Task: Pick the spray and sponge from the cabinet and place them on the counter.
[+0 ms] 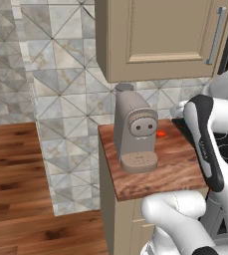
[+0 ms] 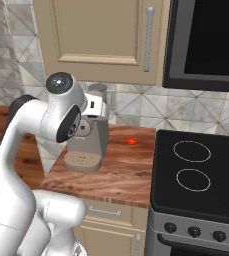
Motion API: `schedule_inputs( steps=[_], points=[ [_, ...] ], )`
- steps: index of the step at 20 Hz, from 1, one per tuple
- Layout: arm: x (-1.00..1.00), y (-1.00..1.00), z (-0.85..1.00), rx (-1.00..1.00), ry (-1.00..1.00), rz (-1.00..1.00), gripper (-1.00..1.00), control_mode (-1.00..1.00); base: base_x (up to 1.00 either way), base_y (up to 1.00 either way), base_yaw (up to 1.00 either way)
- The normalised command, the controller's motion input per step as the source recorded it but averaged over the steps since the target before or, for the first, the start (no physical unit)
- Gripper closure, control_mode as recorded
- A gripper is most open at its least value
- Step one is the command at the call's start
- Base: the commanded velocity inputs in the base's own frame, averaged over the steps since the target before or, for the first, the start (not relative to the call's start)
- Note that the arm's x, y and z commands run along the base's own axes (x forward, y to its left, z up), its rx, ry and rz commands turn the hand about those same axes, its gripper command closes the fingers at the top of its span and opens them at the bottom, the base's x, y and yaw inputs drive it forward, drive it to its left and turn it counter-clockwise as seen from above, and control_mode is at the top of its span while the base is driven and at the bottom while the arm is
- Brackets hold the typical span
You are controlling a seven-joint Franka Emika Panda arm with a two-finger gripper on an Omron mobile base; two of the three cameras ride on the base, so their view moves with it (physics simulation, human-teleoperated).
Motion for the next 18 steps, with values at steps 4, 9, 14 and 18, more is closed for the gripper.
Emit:
schedule_inputs(
  steps=[4,9,14,18],
  points=[
    [-0.18,-0.28,0.18,-0.08,-0.06,0.00,-1.00,-1.00,0.00,0.00,0.00],
    [-0.21,-0.26,0.21,-0.03,-0.08,0.00,-1.00,-1.00,0.00,0.00,0.00],
    [-0.17,-0.28,0.24,0.00,-0.09,0.00,-1.00,-1.00,0.00,0.00,0.00],
    [-0.18,-0.32,0.29,0.00,-0.11,0.00,-1.00,-1.00,0.00,0.00,0.00]
  ],
)
